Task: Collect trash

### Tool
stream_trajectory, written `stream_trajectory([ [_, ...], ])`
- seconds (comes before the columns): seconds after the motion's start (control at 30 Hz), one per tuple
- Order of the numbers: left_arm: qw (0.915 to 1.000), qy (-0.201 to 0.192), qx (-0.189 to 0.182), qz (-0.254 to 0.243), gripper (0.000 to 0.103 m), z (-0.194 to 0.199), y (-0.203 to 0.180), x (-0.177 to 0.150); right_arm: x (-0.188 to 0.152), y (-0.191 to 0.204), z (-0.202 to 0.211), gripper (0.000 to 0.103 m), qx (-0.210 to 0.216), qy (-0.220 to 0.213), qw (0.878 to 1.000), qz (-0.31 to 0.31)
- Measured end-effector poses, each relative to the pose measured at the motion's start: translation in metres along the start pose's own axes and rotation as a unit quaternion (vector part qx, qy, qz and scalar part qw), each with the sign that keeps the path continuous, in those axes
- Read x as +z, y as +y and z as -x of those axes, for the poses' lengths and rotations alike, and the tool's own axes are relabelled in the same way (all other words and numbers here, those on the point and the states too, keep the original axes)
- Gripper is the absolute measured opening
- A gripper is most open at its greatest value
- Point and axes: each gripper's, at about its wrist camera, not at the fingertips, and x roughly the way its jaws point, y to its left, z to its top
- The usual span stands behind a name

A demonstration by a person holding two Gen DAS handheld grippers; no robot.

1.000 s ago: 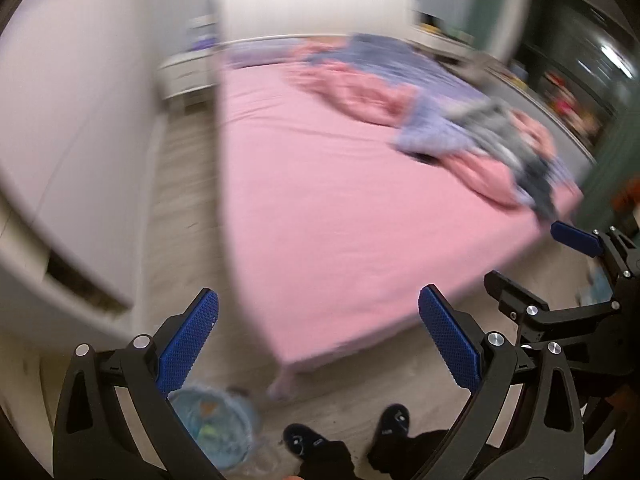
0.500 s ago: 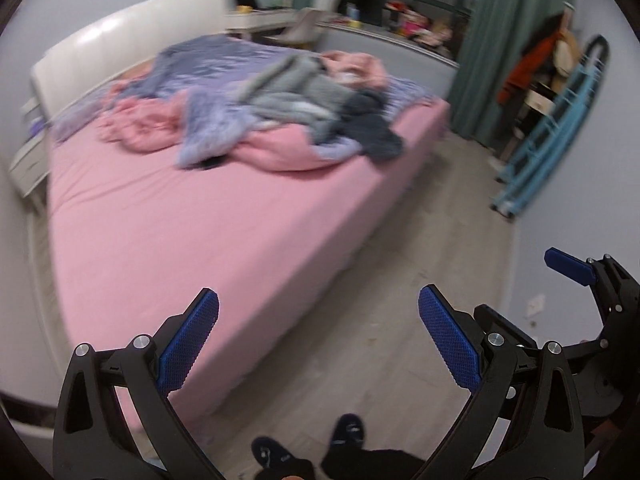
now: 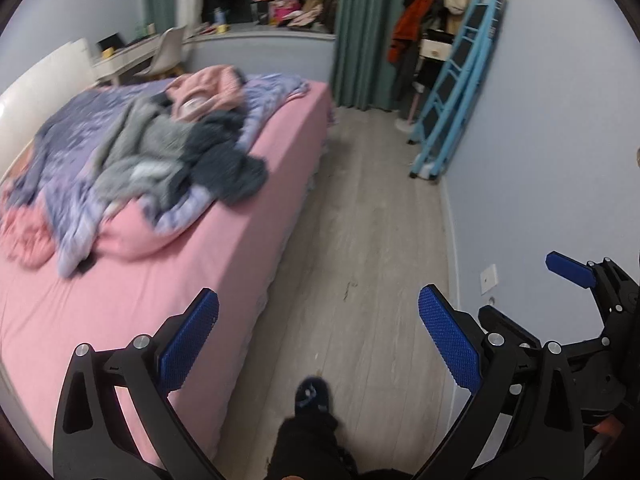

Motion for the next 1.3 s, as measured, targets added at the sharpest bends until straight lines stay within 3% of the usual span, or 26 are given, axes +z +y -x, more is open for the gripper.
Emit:
stream_trajectory([
  [0.27,0.9970,-0.006,-0.046,-0.061,0.097,-0.080,-0.022,0.101,0.066,-0.063,-0.041,0.096,-0.069,0.000,0.996,-0.064],
  [0.37,0.9935,-0.001,-0.056,-0.099,0.097,-0.111,-0.045,0.136,0.085,-0.083,-0.054,0.096,-0.082,-0.001,0.993,-0.090],
  [0.67,0.9885,0.010,-0.080,-0.128,0.097,-0.196,-0.130,0.233,0.140,-0.179,-0.102,0.096,-0.118,-0.008,0.985,-0.129],
  [0.97,0.9941,0.008,-0.071,-0.081,0.097,-0.272,-0.206,0.338,0.200,-0.289,-0.158,0.096,-0.085,0.001,0.988,-0.126],
  [1.07,0.9959,0.013,-0.063,-0.063,0.097,-0.294,-0.219,0.372,0.228,-0.317,-0.175,0.096,-0.085,0.000,0.991,-0.098],
  [1.3,0.9970,0.015,-0.051,-0.056,0.097,-0.362,-0.227,0.442,0.306,-0.371,-0.239,0.096,-0.071,-0.004,0.992,-0.101],
])
